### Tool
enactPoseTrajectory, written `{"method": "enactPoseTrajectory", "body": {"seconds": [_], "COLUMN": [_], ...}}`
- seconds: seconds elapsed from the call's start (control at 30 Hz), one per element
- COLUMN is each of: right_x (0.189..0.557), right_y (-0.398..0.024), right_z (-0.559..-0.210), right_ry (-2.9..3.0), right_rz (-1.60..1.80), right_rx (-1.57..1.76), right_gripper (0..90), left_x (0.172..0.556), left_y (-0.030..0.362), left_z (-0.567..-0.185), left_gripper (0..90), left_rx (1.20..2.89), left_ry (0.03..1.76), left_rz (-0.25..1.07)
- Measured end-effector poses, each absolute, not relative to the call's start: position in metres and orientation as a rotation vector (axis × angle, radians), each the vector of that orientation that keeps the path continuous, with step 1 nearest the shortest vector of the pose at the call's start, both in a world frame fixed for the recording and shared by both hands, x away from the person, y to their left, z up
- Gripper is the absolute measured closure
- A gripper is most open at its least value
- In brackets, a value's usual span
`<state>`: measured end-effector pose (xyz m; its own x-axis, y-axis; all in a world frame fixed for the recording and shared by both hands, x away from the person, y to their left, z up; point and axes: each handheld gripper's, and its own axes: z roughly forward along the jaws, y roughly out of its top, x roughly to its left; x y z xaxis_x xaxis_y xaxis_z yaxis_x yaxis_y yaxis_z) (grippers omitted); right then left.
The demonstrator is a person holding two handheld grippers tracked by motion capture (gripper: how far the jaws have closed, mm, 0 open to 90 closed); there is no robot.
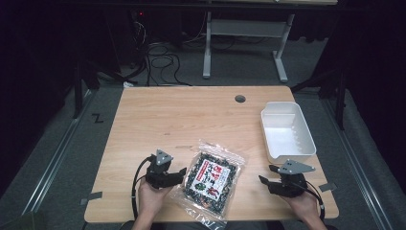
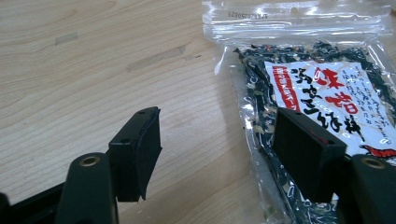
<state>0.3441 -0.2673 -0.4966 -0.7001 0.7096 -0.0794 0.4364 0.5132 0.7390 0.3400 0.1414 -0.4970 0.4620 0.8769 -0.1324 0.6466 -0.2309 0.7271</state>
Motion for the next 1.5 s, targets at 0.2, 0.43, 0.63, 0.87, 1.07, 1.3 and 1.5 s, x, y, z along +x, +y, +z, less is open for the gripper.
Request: {"method": "enactPoseTrajectory", "body": {"seconds": [0.2,0.43,0.63,0.87,1.07,1.3,1.5], "right_x": [0.345,0.347,0.346,0.347,0.347,0.347,0.345], "right_y": [-0.263,-0.265,-0.265,-0.266,-0.268,-0.269,-0.267], "right_z": [-0.502,-0.504,-0.504,-0.505,-0.504,-0.502,-0.497], "right_ry": [2.436,2.434,2.414,2.419,2.379,2.358,2.328], "right_rz": [0.990,0.983,0.992,0.987,1.005,1.052,1.079], "right_rx": [0.939,0.963,0.944,0.952,0.957,0.973,0.972], "right_gripper": [40.2,38.6,40.4,40.2,36.7,35.5,34.0], "left_x": [0.340,0.334,0.330,0.327,0.330,0.332,0.337], "left_y": [0.135,0.119,0.108,0.095,0.091,0.086,0.086], "left_z": [-0.497,-0.497,-0.498,-0.501,-0.505,-0.509,-0.514], "left_gripper": [30.6,28.5,27.8,25.7,23.3,25.5,25.9], "left_rx": [1.996,2.051,2.089,2.156,2.175,2.211,2.246], "left_ry": [1.256,1.215,1.183,1.158,1.189,1.185,1.196], "left_rz": [0.387,0.372,0.354,0.328,0.323,0.361,0.379]}}
